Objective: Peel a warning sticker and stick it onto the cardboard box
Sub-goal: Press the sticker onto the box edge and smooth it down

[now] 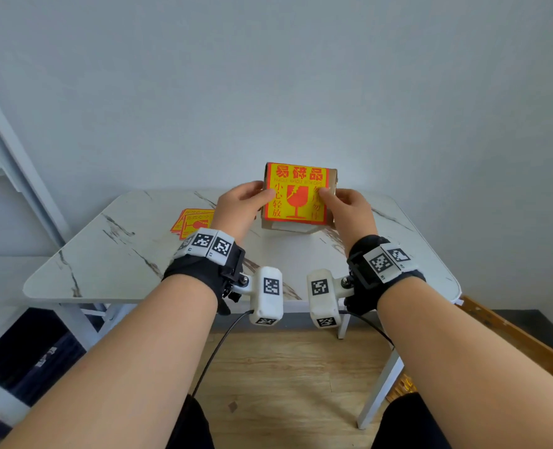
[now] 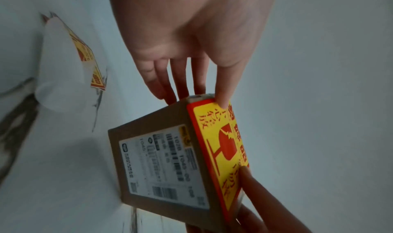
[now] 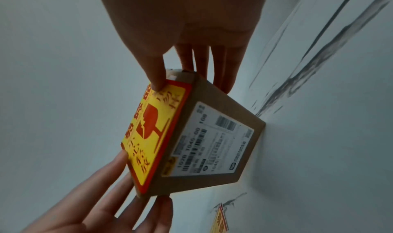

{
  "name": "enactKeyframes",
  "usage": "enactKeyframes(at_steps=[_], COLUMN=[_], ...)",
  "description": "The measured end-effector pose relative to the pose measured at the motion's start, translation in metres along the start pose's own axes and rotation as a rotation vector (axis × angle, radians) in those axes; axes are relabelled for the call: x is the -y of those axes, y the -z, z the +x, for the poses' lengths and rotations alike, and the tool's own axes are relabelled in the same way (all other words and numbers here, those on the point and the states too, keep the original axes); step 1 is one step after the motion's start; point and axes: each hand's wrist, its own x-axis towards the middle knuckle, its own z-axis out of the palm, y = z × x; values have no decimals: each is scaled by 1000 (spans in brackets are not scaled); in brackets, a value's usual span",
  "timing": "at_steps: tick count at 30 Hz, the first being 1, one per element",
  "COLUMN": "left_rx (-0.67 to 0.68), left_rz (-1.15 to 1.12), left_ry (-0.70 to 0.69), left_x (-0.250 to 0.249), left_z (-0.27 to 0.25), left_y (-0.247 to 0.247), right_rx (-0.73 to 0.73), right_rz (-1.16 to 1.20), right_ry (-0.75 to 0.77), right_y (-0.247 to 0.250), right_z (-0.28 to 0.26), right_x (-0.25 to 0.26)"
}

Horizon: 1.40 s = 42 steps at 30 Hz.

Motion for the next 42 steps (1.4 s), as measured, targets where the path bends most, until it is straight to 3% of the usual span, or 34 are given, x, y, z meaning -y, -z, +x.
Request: enactKeyframes(at_steps=[4, 7, 12, 17, 23, 27, 34, 42], left_rx=[107, 83, 30, -24, 111, 190, 155, 104], left_rz=[63, 44, 246, 274, 301, 345, 346, 334], left_ry=[-10, -17, -48, -63, 25, 45, 125, 101], left_x=[-3, -2, 1, -9, 1, -3, 5, 18], left_z=[1, 1, -2, 7, -2, 10, 42, 83], left_y=[0, -2, -10, -20, -22, -28, -39, -52], right_rx=[-73, 9, 36, 19, 170, 159, 190, 140], right_rz=[-62, -96, -113, -86, -164, -264, -533, -455], right_ry=[16, 85, 134, 68, 26, -121, -114, -196], right_y=[-2, -3, -8, -9, -5, -5, -12, -34], right_z=[5, 5, -2, 10, 4, 24, 65, 110], right_x=[9, 11, 0, 7, -4, -9, -12, -16])
